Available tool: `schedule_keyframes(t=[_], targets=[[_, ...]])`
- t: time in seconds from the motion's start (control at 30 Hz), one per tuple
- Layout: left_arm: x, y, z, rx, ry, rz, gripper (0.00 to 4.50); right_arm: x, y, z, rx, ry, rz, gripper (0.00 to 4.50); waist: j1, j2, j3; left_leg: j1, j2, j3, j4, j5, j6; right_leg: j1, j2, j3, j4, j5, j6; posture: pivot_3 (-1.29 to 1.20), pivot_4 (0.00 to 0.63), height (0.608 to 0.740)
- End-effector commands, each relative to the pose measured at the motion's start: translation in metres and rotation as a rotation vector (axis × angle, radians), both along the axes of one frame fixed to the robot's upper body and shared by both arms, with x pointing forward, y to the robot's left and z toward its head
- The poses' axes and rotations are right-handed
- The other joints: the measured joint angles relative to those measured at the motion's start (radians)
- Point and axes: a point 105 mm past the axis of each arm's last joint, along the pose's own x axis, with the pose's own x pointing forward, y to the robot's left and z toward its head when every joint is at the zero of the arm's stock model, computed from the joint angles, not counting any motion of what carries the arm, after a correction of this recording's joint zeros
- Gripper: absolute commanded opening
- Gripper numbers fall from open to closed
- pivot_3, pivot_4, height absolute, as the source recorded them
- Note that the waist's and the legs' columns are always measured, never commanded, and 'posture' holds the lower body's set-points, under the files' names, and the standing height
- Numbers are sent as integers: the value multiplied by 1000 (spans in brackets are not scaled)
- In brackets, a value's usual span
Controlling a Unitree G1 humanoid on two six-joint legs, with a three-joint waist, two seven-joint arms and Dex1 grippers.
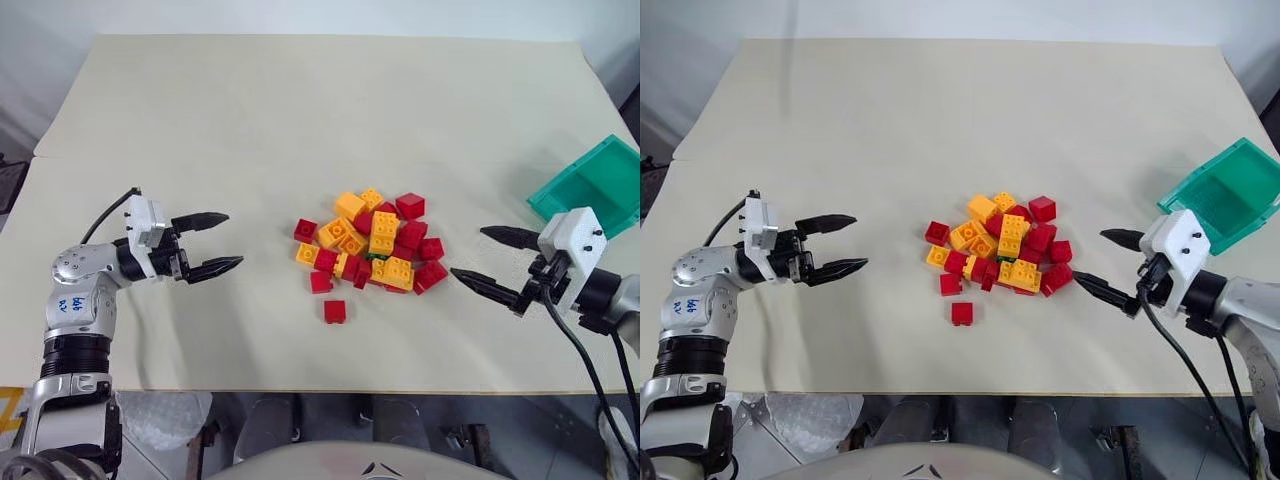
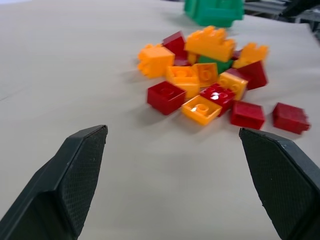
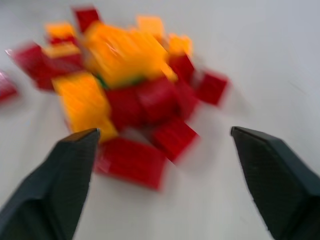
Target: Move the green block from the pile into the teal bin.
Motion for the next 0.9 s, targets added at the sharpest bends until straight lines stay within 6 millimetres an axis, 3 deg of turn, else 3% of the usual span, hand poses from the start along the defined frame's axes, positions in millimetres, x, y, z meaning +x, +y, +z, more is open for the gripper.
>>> schedule_keyframes(t=[0.03, 0.13, 0.23, 0.3, 0.33, 0.53, 0.67, 0.77, 0.9], targets=[[-6, -12, 11, -24, -53, -116, 4500, -12, 30, 9, 45, 4, 83, 2945, -1, -1, 0, 0, 0, 0, 0, 0, 0, 0, 0, 0, 0, 0, 0, 0, 150, 740], [-15, -19, 16, -86, -43, -222, 4500, -14, 46, 9, 66, 32, 117, 1921, -3, -1, 0, 0, 0, 1, 1, 0, 0, 0, 0, 1, 0, 0, 0, 0, 150, 740], [-23, -22, 15, -99, -31, -325, 4500, -10, 75, 0, 102, 91, 172, 905, -7, -1, 0, 0, 0, 1, 1, 0, 0, 0, 0, 1, 0, 0, 0, 0, 150, 740], [-24, -23, 14, -88, -31, -340, 4500, -5, 82, -5, 103, 119, 173, 179, -7, -1, 0, 0, 0, 1, 1, 0, 0, 0, 1, 1, 1, 0, 0, 0, 150, 740], [-24, -24, 14, -86, -35, -349, 4500, -4, 85, -7, 108, 130, 174, 26, -7, -1, 0, 0, 0, 1, 1, 0, 0, -1, 1, 1, 1, 0, 0, 0, 150, 740], [-24, -25, 16, -100, -65, -342, 4500, 13, 118, -31, 155, 189, 192, 26, -4, -2, -1, 0, -1, 1, 1, 0, 1, -1, 1, 1, 0, 0, 0, 0, 150, 740], [-24, -26, 16, -105, -74, -332, 4500, 44, 131, -39, 193, 172, 137, 26, -10, -2, -1, 0, 0, 3, 1, 0, 1, -1, 1, 2, 1, 0, 0, 0, 150, 740], [-23, -27, 18, -115, -90, -321, 4500, 76, 118, -43, 182, 118, 7, 26, -14, -3, -1, 0, 0, 3, 1, 0, 1, -1, 2, 2, 2, 0, 0, 0, 150, 740], [-22, -28, 18, -118, -110, -307, 4500, 102, 81, -41, 171, 47, -158, 26, -10, -3, -1, -1, 0, 3, 1, 0, 1, -2, 2, 2, 1, 0, 0, 0, 150, 740]])
